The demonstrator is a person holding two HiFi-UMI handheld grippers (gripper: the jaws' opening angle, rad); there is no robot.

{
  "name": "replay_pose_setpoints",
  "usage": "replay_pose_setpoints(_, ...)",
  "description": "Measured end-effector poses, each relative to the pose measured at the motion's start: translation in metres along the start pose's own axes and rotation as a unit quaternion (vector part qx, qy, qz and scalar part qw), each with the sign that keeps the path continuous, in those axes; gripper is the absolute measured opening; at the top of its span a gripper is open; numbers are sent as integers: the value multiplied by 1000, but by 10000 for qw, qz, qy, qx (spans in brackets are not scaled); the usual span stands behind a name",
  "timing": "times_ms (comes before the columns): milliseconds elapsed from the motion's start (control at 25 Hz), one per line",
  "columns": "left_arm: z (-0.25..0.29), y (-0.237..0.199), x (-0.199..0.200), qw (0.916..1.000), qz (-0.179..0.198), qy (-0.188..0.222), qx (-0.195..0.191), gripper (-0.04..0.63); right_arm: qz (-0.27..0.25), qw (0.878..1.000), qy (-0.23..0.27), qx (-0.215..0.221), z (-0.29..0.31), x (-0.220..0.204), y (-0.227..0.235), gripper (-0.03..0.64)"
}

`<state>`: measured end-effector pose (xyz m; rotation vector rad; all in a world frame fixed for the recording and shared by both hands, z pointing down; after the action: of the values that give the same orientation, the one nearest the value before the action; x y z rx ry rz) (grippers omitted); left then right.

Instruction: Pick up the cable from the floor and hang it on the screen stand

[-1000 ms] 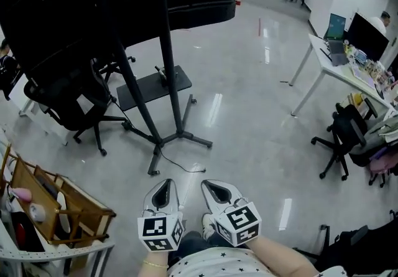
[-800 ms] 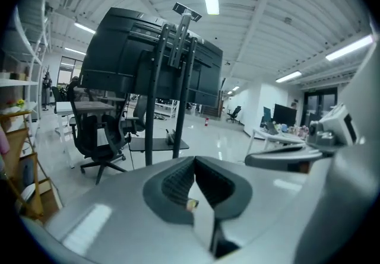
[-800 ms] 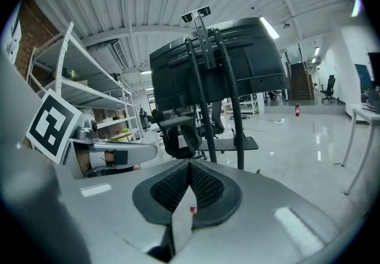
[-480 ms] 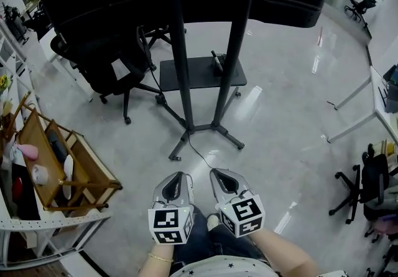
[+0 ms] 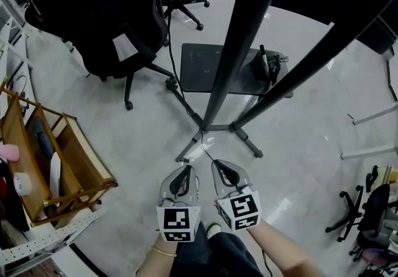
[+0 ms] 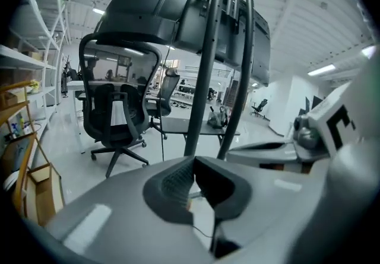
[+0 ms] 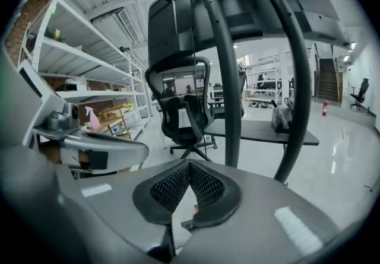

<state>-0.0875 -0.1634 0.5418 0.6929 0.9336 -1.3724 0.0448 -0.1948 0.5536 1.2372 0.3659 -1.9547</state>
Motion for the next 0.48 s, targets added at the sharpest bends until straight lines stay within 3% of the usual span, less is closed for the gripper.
replay_pose_setpoints(200, 96, -33, -49, 9997, 208, -11, -158, 8, -103, 9997, -212, -112, 113, -56, 50, 0)
replay_pose_setpoints(320, 147, -54, -82, 9997, 71, -157, -185, 8, -244, 9987, -451, 33, 176, -96, 73, 75)
replay_pose_setpoints(480, 199, -78, -122, 9996, -71, -261, -68, 8, -451, 9959, -776, -122, 242, -150, 100, 75)
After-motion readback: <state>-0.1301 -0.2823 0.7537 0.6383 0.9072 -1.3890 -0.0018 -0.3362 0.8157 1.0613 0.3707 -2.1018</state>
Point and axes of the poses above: the fingertips, and each gripper's own axes: z forward along the fingers, y to its right, x out of its top, the point moved 8 cm from there along -z, backward along the fingers, and after that the axes turned 7 degrees about x, right-handed, at the moved point
